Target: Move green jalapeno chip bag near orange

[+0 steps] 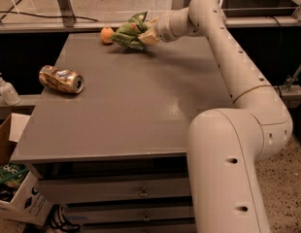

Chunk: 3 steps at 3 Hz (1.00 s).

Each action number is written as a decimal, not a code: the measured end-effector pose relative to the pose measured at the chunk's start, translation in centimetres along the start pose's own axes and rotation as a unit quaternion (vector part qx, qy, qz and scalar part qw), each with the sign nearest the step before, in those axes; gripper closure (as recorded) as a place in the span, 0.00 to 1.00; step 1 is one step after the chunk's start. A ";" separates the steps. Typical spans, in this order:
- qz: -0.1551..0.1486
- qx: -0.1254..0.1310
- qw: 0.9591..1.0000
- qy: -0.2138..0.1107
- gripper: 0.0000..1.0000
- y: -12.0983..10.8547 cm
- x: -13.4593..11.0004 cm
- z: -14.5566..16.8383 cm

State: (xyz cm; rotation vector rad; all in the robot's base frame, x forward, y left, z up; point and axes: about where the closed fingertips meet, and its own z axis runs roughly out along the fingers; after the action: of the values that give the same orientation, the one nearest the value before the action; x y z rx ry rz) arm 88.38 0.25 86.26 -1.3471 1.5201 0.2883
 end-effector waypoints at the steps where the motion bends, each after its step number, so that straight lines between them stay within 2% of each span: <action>1: 0.001 -0.006 1.000 -0.002 0.12 0.2 -0.1 0.2; 2: 0.003 -0.008 1.000 -0.002 0.00 0.2 0.1 0.1; 3: 0.004 -0.007 1.000 -0.001 0.00 0.1 0.2 -0.1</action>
Offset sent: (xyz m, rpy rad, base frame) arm 0.0022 -0.0104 0.0052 0.0033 0.0097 0.0012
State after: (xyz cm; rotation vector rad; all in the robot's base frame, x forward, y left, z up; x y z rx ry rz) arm 88.30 0.15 86.10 -1.3525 1.5246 0.3054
